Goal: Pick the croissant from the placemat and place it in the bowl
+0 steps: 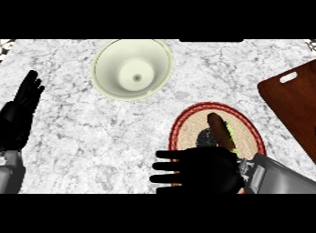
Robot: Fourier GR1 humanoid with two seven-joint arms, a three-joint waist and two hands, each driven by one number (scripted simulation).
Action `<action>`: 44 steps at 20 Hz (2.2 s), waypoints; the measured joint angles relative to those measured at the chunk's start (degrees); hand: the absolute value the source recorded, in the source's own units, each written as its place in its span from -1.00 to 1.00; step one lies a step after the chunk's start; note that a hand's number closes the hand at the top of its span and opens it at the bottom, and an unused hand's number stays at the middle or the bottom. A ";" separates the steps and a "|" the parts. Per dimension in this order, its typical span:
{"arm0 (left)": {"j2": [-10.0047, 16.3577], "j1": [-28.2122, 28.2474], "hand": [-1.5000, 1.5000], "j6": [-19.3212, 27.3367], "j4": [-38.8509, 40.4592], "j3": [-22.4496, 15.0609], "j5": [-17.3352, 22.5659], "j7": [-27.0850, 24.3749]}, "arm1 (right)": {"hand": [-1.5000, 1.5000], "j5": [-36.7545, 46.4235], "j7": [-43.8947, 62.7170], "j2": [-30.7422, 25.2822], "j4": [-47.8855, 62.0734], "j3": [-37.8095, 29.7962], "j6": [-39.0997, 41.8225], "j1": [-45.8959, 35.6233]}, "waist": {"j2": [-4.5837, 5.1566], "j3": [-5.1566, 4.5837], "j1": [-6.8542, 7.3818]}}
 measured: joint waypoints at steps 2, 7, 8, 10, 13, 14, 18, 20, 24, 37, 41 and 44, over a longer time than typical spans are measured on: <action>-0.16 1.14 0.00 -0.80 -0.59 0.40 0.28 -0.41 | -1.00 1.90 -1.11 -0.14 0.26 -0.43 -1.72 2.54 | -0.03 -0.01 -0.03; -1.24 1.50 0.00 -1.19 0.30 0.97 -0.62 -1.81 | -1.00 7.71 -2.91 1.54 2.71 -0.74 -2.11 5.89 | -0.04 -0.02 -0.09; -1.57 1.52 0.00 -1.18 -0.16 0.82 -0.79 -1.54 | -1.00 9.07 -3.17 2.70 4.22 -0.65 -2.54 5.96 | -0.03 -0.01 -0.05; -2.06 1.29 0.00 -0.97 -0.81 0.80 -1.30 -0.74 | -1.00 10.98 -4.16 3.48 5.00 -1.39 -2.84 7.06 | -0.04 -0.01 -0.08; -1.95 1.81 0.00 -1.72 -2.18 1.36 -1.44 0.33 | -1.00 13.18 -6.46 3.90 7.19 -3.29 -5.12 8.89 | -0.04 -0.01 -0.07; -2.03 1.54 0.00 -1.92 -1.61 1.59 -1.71 -0.21 | -1.00 13.95 -6.87 4.84 7.57 -3.79 -4.92 9.14 | -0.03 -0.01 -0.09; -2.58 -0.05 0.00 -2.32 0.05 2.38 -2.07 -0.48 | -1.00 17.00 -8.00 8.56 11.93 -5.20 -7.72 10.67 | 0.00 -0.01 -0.10; -2.43 -0.47 0.00 -2.79 0.21 2.78 -2.33 -0.25 | -1.00 18.60 -8.59 9.89 12.91 -5.89 -8.55 11.36 | -0.01 -0.01 -0.12; -2.61 1.01 0.00 -3.56 -1.36 3.51 -2.36 0.47 | 1.00 21.82 -8.82 13.54 15.65 -7.06 -8.30 11.74 | -0.04 -0.02 -0.04; -4.02 -0.27 0.00 -3.86 -0.87 3.88 -4.06 0.77 | 1.00 27.18 -14.19 19.85 20.84 -8.11 -8.66 11.31 | -0.72 -0.30 -0.02; -4.24 -0.20 0.00 -3.56 -1.68 3.77 -4.64 1.35 | 1.00 27.15 -10.01 24.39 22.46 -10.66 -5.30 11.96 | -0.63 -0.41 -0.09; -4.29 -0.31 0.00 -3.51 -1.44 4.00 -4.44 1.39 | 1.00 25.38 -0.17 28.02 23.69 -15.59 0.52 12.96 | -0.34 -0.47 -0.45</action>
